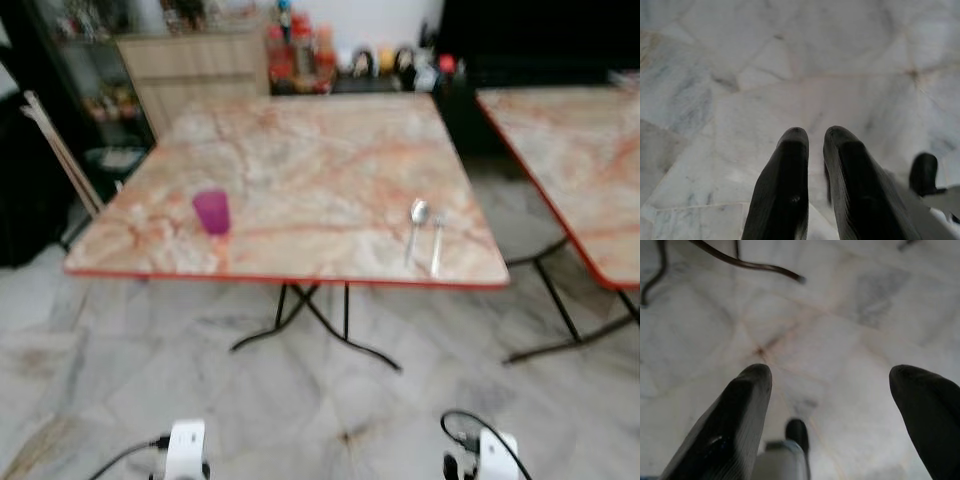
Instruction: Setting the table
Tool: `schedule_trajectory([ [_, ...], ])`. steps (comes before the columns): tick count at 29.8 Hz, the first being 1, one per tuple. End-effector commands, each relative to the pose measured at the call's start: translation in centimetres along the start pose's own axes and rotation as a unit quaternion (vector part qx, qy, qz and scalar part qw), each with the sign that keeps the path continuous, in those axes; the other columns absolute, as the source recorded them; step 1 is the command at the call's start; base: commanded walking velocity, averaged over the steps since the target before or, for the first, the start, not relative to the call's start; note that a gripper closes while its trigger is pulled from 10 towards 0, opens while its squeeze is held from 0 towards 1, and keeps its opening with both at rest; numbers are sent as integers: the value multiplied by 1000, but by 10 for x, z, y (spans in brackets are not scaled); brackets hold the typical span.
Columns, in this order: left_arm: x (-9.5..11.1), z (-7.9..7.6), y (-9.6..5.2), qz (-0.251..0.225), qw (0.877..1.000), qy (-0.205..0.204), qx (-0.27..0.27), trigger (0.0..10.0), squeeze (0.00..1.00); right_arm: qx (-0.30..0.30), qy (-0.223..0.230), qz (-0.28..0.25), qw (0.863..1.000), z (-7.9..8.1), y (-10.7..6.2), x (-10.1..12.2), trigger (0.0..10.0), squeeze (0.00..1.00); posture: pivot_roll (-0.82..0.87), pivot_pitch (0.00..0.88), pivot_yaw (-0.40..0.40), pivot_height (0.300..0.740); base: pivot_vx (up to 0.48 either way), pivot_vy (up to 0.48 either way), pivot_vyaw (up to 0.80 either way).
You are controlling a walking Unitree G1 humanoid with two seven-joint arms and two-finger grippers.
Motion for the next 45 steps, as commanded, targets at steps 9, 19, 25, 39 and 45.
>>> schedule_trajectory([
  [9,0,11,-1,1,1000,4,12,10000,0,4,12,7,1000,8,-1,-5,10000,0,-57,0,22,740,355,0,0],
  [19,2,12,0,0,1000,7,12,10000,0,4,16,8,1000,9,-1,-5,10000,0,-58,0,24,740,355,0,0],
  [25,2,6,0,-5,1000,0,-1,10000,0,3,16,9,1000,9,-1,-6,10000,0,-59,0,24,740,106,0,0],
  [39,-1,7,0,3,1000,5,1,10000,0,5,15,10,1000,10,-1,-7,10000,0,-62,0,27,740,0,0,0],
  [45,-5,7,-1,7,1000,11,-1,10000,0,9,7,10,1000,10,-1,-7,10000,0,-63,0,24,740,0,0,0],
])
Point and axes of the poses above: a point about 5 cm out from each wrist's last joint towards the gripper, its own y axis pointing out of the wrist towards the gripper, its own x axis along the axis of the wrist's last joint, z = x × y, the point moved 5 cm from there along y, pointing out of the wrist towards the gripper, and after that the axes turned 5 degrees about -y, right-handed, at the moved point
